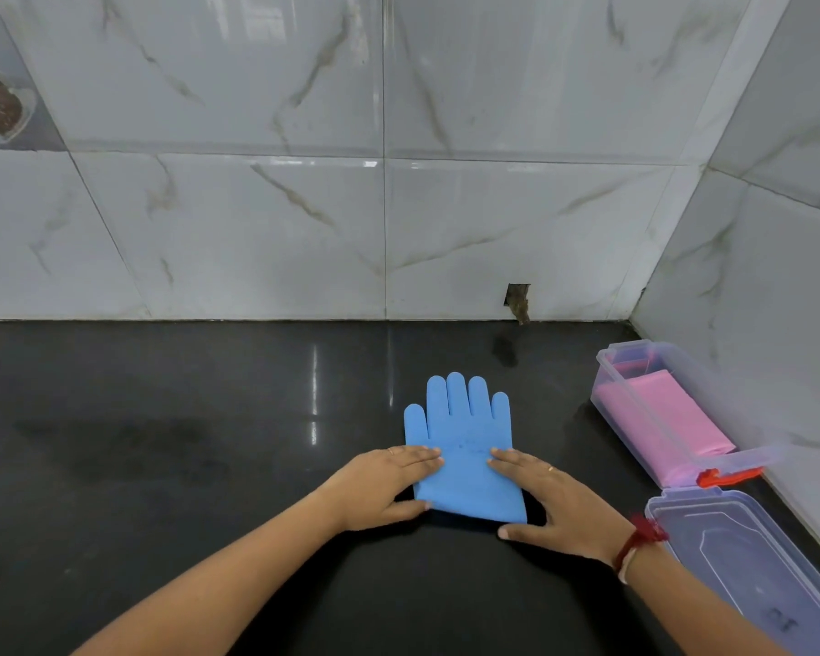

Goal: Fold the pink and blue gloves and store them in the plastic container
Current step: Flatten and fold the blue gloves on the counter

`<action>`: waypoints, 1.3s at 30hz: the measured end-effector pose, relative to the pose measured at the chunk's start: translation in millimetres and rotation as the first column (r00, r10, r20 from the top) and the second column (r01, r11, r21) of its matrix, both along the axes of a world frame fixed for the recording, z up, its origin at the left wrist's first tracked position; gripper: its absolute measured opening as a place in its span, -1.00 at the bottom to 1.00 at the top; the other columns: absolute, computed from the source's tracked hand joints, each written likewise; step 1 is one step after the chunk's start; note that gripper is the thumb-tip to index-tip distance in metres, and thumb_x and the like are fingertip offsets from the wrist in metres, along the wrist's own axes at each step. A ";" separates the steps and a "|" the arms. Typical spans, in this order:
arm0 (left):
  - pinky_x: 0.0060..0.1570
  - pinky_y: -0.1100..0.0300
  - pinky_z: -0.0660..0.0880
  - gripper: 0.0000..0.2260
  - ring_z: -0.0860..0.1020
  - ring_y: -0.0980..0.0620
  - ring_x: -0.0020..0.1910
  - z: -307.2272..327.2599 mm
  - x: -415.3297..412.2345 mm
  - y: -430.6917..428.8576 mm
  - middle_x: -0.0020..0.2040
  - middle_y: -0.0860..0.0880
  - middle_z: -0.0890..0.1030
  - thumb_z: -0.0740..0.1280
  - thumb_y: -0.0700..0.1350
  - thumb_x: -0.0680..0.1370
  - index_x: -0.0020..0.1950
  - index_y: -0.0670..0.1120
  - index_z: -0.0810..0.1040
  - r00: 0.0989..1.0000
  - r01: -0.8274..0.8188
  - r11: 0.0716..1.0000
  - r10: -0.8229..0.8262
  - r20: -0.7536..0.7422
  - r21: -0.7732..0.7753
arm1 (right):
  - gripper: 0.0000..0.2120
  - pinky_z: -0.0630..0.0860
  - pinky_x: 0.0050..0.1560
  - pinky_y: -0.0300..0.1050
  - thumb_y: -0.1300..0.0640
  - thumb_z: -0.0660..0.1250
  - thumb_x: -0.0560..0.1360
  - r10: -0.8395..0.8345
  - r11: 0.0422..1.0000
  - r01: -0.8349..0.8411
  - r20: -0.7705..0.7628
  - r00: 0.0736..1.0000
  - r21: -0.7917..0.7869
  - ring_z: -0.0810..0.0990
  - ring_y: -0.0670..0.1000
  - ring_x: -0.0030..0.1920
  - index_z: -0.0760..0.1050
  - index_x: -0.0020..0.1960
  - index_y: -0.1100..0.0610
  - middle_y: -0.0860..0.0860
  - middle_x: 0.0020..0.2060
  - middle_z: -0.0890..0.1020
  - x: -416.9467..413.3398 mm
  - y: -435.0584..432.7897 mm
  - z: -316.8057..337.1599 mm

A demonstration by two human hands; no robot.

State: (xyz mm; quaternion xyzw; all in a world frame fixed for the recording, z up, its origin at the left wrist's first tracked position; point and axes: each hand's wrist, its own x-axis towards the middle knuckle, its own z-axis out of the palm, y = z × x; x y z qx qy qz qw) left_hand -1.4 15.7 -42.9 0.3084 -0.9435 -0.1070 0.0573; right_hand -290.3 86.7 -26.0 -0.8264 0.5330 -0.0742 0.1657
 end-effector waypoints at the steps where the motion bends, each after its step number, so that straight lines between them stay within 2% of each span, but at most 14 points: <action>1: 0.43 0.21 0.23 -0.56 0.29 0.15 0.45 0.7 -3.4 0.7 0.48 0.09 0.35 0.08 0.14 0.62 0.42 -0.02 0.41 0.996 -0.046 0.999 0.047 -0.075 0.011 | -0.21 -0.06 0.46 -0.35 -0.37 0.26 0.36 -0.015 1.000 0.015 0.028 0.999 -0.004 0.01 -0.30 0.46 0.10 0.49 -0.14 -0.29 0.46 0.07 0.0 -0.1 1.2; 3: 0.05 0.15 0.45 -0.65 0.55 0.11 0.02 4.3 -11.4 0.7 0.07 0.05 0.64 0.08 0.06 0.64 -0.04 -0.10 0.57 0.959 -0.175 0.980 0.190 -0.208 0.091 | -0.28 0.05 0.44 -0.35 -0.28 0.32 0.38 -0.043 0.999 0.042 0.088 0.995 0.010 0.13 -0.29 0.44 0.20 0.46 -0.11 -0.28 0.43 0.18 -0.9 -1.5 3.2; 5: -0.33 0.23 0.29 -0.59 0.35 0.12 -0.42 12.4 -19.6 -4.5 -0.40 0.05 0.42 0.07 0.05 0.65 -0.37 -0.05 0.30 0.910 -0.269 0.949 0.307 -0.278 0.166 | -0.50 0.23 0.41 -0.26 -0.10 0.35 0.44 -0.099 0.995 0.097 0.175 0.980 0.022 0.32 -0.23 0.36 0.35 0.35 -0.10 -0.25 0.36 0.37 0.4 -6.5 5.8; 7: -0.39 0.23 0.22 -0.56 0.26 0.09 -0.48 21.8 -26.8 -12.0 -0.47 0.05 0.29 0.04 0.08 0.65 -0.40 -0.05 0.20 0.866 -0.334 0.910 0.400 -0.299 0.247 | -0.76 0.43 0.26 -0.15 0.08 0.29 0.53 -0.188 0.982 0.189 0.305 0.933 0.027 0.51 -0.18 0.17 0.47 0.19 -0.06 -0.20 0.15 0.57 5.7 -16.4 8.4; 11: -0.30 0.08 0.34 -0.47 0.39 0.05 -0.38 29.8 -37.5 -25.7 -0.36 -0.01 0.45 0.02 0.24 0.60 -0.25 -0.18 0.42 0.682 -0.351 0.796 0.579 -0.448 0.493 | -0.78 0.48 0.12 -0.09 0.07 0.13 0.61 -0.405 0.913 0.384 0.432 0.806 0.139 0.57 -0.02 0.07 0.40 0.21 0.07 -0.04 0.08 0.60 21.4 -42.8 13.7; 15: -0.05 0.12 0.54 -0.55 0.58 0.13 -0.06 27.1 -47.2 -28.7 0.01 0.11 0.61 0.16 0.32 0.52 0.18 0.01 0.45 0.719 -0.359 0.826 0.542 -0.435 0.435 | -0.81 0.51 0.02 0.11 0.01 0.07 0.62 -0.553 0.829 0.533 0.400 0.731 0.170 0.58 0.14 -0.08 0.30 0.01 0.14 0.09 -0.07 0.59 32.5 -60.5 14.8; 18: -0.10 0.02 0.57 -0.61 0.59 0.05 -0.12 26.1 -51.2 -30.5 -0.01 0.01 0.61 0.18 0.20 0.57 0.22 -0.07 0.36 0.721 -0.420 0.827 0.554 -0.416 0.374 | -0.85 0.50 -0.05 0.06 -0.01 0.04 0.61 -0.596 0.797 0.590 0.330 0.732 0.133 0.56 0.17 -0.13 0.23 -0.04 0.06 0.09 -0.13 0.57 38.5 -66.1 20.7; 22: -0.20 -0.02 0.58 -0.61 0.60 0.05 -0.21 18.1 -51.3 -26.7 -0.11 0.02 0.62 0.21 0.28 0.51 0.09 -0.02 0.36 0.658 -0.488 0.784 0.620 -0.428 0.385 | -0.82 0.51 -0.07 0.02 0.00 0.08 0.60 -0.641 0.756 0.650 0.284 0.713 0.077 0.59 0.19 -0.07 0.27 0.17 0.02 0.10 -0.02 0.61 42.6 -61.1 19.4; 25: -0.18 0.10 0.55 -0.50 0.56 0.06 -0.08 13.6 -55.4 -22.7 0.12 0.05 0.54 0.28 0.29 0.46 0.27 0.06 0.29 0.612 -0.646 0.733 0.665 -0.428 0.215 | -0.64 0.50 -0.19 -0.07 0.02 0.13 0.58 -0.655 0.714 0.693 0.254 0.712 -0.101 0.61 0.13 -0.05 0.20 0.36 -0.02 0.05 0.14 0.52 52.2 -53.4 16.7; 27: -0.14 0.10 0.57 -0.31 0.58 0.01 0.05 12.9 -61.4 -24.2 0.27 -0.04 0.51 0.43 0.20 0.40 0.43 -0.02 0.28 0.692 -0.661 0.745 0.556 -0.461 -0.094 | -0.62 0.55 -0.24 -0.09 0.06 0.17 0.57 -0.647 0.702 0.657 0.140 0.750 -0.275 0.57 0.06 -0.04 0.25 0.37 0.01 0.04 0.16 0.44 56.4 -51.9 17.7; 30: 0.00 0.12 0.58 -0.42 0.63 0.04 0.09 9.1 -68.2 -24.3 0.19 -0.03 0.62 0.51 0.11 0.36 0.32 -0.01 0.45 0.916 -0.352 0.774 0.169 -0.363 -0.527 | -0.69 0.57 -0.41 -0.09 0.22 0.37 0.43 -0.610 0.713 0.542 -0.014 0.792 -0.445 0.57 0.08 -0.22 0.51 0.17 0.14 0.10 -0.06 0.56 56.7 -52.8 16.4; 33: 0.29 0.01 0.42 -0.37 0.51 0.02 0.31 -0.4 -69.9 -18.5 0.36 -0.03 0.52 0.22 0.34 0.47 0.39 -0.03 0.46 0.978 -0.208 0.870 0.180 -0.105 -0.447 | -0.71 0.54 -0.38 -0.13 0.19 0.27 0.50 -0.618 0.737 0.571 -0.017 0.786 -0.362 0.55 0.04 -0.18 0.46 0.21 0.07 0.06 -0.06 0.53 55.6 -53.8 11.9; 36: 0.49 0.00 0.06 -0.25 0.20 -0.02 0.52 -3.7 -76.2 -20.7 0.55 -0.08 0.20 0.05 0.33 0.53 0.56 -0.14 0.11 0.960 -0.268 0.926 0.279 0.004 -0.265 | -0.70 0.52 -0.22 -0.13 0.10 0.06 0.59 -0.593 0.778 0.592 0.067 0.803 -0.211 0.50 0.01 -0.06 0.36 0.29 0.00 0.02 0.03 0.45 51.8 -58.4 4.9; 39: 0.42 0.07 0.25 -0.37 0.34 -0.04 0.44 2.2 -80.6 -25.7 0.49 -0.14 0.31 0.11 0.20 0.60 0.52 -0.20 0.18 0.955 -0.244 0.900 0.288 0.071 -0.362 | -0.69 0.48 0.05 -0.10 0.08 0.07 0.61 -0.554 0.815 0.580 0.286 0.782 -0.010 0.47 0.02 0.07 0.37 0.32 0.01 0.03 0.12 0.40 46.0 -60.6 7.8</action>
